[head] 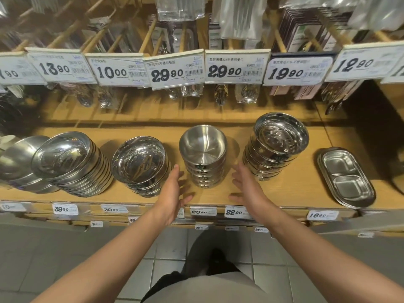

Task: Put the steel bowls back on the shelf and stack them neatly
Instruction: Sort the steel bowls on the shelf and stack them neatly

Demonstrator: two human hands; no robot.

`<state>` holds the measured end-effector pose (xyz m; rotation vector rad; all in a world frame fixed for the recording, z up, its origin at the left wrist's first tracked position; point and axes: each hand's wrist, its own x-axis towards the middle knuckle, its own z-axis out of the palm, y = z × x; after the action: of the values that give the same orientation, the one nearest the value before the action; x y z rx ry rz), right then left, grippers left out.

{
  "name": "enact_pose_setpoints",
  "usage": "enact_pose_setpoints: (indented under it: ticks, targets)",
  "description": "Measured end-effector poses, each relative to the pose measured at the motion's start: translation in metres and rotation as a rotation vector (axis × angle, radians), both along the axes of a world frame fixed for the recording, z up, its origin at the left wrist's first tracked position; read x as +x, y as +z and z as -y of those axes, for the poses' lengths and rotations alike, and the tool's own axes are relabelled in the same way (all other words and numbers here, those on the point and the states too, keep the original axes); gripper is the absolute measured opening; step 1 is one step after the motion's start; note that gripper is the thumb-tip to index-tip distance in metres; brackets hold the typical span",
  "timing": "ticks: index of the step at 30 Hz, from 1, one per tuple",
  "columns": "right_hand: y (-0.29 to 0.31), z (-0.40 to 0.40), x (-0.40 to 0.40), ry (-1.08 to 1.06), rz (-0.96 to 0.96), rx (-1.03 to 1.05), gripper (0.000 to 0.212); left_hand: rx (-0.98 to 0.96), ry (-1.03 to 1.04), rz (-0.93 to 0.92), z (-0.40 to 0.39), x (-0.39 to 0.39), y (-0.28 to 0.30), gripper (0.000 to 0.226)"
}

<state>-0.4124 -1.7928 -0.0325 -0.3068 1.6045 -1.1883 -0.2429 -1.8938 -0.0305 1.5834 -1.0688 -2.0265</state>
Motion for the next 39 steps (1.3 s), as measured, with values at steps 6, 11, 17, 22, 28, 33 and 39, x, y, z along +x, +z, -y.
enact_pose_setpoints:
  ticks: [6, 11, 17, 22, 28, 33, 39]
  targets:
    - [-0.003, -0.051, -0.001, -0.125, -0.03, 0.142, 0.043, -0.012, -0.173, 0.1, -0.035, 0.013, -0.008, 0.026]
    - [0.005, -0.093, -0.019, -0.293, -0.047, 0.145, 0.033, -0.003, -0.28, 0.056, -0.056, -0.012, -0.003, 0.019]
    - [0.011, -0.095, -0.079, -0.417, -0.006, 0.096, 0.042, -0.054, -0.316, -0.056, -0.067, -0.069, 0.019, 0.018]
    - [0.01, -0.059, -0.12, -0.36, 0.011, 0.001, 0.054, -0.166, -0.265, -0.088, -0.066, -0.12, 0.018, 0.04]
    - [-0.001, -0.033, -0.137, -0.219, 0.017, -0.045, 0.037, -0.218, -0.064, -0.1, -0.065, -0.156, 0.006, 0.032]
    - [-0.01, -0.032, -0.141, -0.094, 0.014, -0.095, 0.026, -0.199, -0.033, -0.123, -0.068, -0.165, 0.002, 0.032]
    - [-0.014, -0.035, -0.136, -0.095, 0.045, -0.091, 0.03, -0.226, -0.047, -0.107, -0.072, -0.16, 0.001, 0.031]
